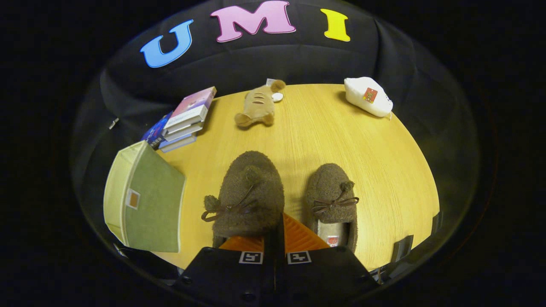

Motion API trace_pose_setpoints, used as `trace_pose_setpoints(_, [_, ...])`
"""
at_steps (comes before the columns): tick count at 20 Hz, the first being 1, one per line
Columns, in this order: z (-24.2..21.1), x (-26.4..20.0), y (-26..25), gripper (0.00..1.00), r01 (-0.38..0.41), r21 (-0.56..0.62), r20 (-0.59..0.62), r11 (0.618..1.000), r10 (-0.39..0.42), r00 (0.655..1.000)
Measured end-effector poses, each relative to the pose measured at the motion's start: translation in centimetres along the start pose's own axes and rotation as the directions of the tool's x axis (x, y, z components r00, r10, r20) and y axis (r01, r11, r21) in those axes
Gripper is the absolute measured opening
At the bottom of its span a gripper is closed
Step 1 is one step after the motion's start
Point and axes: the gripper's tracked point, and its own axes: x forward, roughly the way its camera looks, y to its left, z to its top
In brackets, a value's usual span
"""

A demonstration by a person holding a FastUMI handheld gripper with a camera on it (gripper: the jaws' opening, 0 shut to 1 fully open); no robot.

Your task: Open the storage box then place both shoes into the box .Put the left shoe in first, then the right shoe, with the right side of both shoes facing outward in a uniform manner.

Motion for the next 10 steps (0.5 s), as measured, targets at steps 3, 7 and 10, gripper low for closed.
trace_pose_setpoints(3, [2.6, -2.7, 4.4, 0.06, -0.070, 0.016, 0.026, 0.997, 0.070, 0.997])
trace_pose_setpoints(7, [4.9, -5.6, 11.3, 0.06, -0.175, 0.023, 0.032, 0.984, 0.175, 0.984])
trace_pose_setpoints(10, [5.6, -6.6, 16.3, 0.06, -0.221, 0.019, 0.023, 0.975, 0.221, 0.975])
